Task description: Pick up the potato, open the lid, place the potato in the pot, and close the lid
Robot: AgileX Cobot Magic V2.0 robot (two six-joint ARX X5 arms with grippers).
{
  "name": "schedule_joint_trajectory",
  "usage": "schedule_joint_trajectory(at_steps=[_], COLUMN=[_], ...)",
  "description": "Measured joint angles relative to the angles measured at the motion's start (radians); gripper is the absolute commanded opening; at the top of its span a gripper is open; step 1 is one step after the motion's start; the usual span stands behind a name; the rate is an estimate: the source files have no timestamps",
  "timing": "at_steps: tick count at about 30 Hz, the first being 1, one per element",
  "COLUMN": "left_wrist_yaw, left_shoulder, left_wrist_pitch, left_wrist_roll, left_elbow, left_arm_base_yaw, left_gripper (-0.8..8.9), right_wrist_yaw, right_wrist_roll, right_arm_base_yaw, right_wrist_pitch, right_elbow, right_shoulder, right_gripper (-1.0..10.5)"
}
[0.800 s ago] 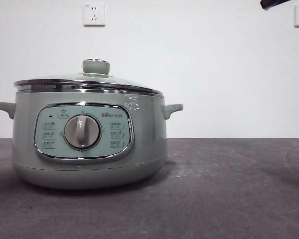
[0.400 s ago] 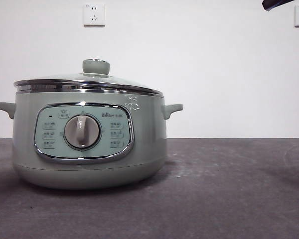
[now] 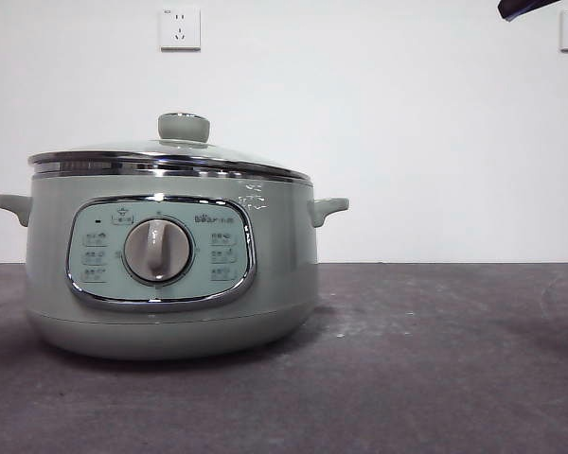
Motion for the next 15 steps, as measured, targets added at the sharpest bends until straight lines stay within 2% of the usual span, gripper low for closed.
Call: schedule_joint_trajectory(at_steps=[4,9,15], left_wrist_yaw=[0.043,0.162,0.208], left_shoulder=[-0.055,-0.168,-0.275], left_wrist_pitch=[0.149,0.333,0.360], left_wrist_roll=[0.011,0.014,0.014], left_elbow=[-0.150,-0.347,-0.505], left_arm_base_yaw=[0.139,0.288,0.377], left_gripper=[-0.03,-0.03,-0.03], right_wrist_yaw=[0.000,0.000,0.000], right_wrist_roll=[0.000,0.000,0.000], right_arm_base_yaw=[0.000,0.000,0.000], right_wrist_pitch=[-0.005,-0.005,-0.005], right_elbow=[0.000,0.000,0.000], right_shoulder=[0.000,0.000,0.000], right_gripper=[0.0,0.0,0.0])
